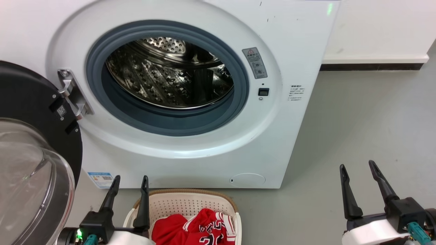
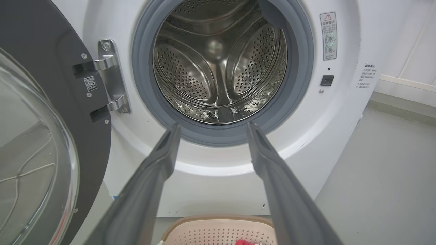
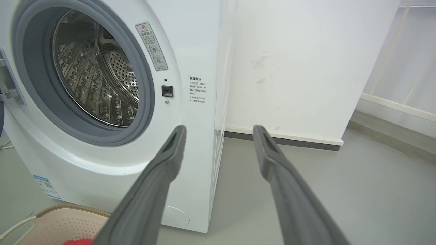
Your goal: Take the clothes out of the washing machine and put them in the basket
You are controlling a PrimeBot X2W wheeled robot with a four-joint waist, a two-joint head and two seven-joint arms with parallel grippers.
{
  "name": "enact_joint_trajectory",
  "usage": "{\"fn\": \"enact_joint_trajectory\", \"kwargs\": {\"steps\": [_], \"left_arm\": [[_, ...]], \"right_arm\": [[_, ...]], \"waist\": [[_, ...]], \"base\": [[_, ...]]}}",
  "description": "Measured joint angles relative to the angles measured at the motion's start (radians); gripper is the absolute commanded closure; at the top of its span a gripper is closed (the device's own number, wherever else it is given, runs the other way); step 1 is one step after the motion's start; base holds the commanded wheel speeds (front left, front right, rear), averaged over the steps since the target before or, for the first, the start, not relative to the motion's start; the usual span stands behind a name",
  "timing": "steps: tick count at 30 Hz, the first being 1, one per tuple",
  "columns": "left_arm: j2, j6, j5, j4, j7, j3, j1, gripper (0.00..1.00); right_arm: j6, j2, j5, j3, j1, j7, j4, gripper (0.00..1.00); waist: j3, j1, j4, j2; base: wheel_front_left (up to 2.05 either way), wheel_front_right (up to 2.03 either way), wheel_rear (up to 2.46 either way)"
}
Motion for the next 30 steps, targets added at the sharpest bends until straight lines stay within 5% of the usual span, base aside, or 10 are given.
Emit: {"fn": "enact_joint_trajectory", "kwargs": {"steps": [27, 28, 30], "left_arm": [[-0.043, -0.01, 0.083, 0.008, 0.0, 0.072, 0.021, 0.0], [-0.044, -0.01, 0.083, 0.01, 0.0, 0.074, 0.021, 1.0], [-0.045, -0.01, 0.081, 0.029, 0.002, 0.074, 0.026, 1.0]], "right_arm": [[0.0, 0.0, 0.035, -0.005, 0.021, 0.0, 0.001, 0.0], [0.0, 0.0, 0.035, -0.005, 0.022, 0.0, 0.002, 1.0], [0.0, 0.001, 0.035, -0.004, 0.029, 0.001, 0.021, 1.0]], "waist": [[-0.018, 0.0002, -0.018, 0.0], [-0.018, 0.0003, -0.018, 0.0], [-0.018, 0.0003, -0.018, 0.0]], "base": [[0.0, 0.0, 0.0], [0.0, 0.0, 0.0], [0.0, 0.0, 0.0]]}}
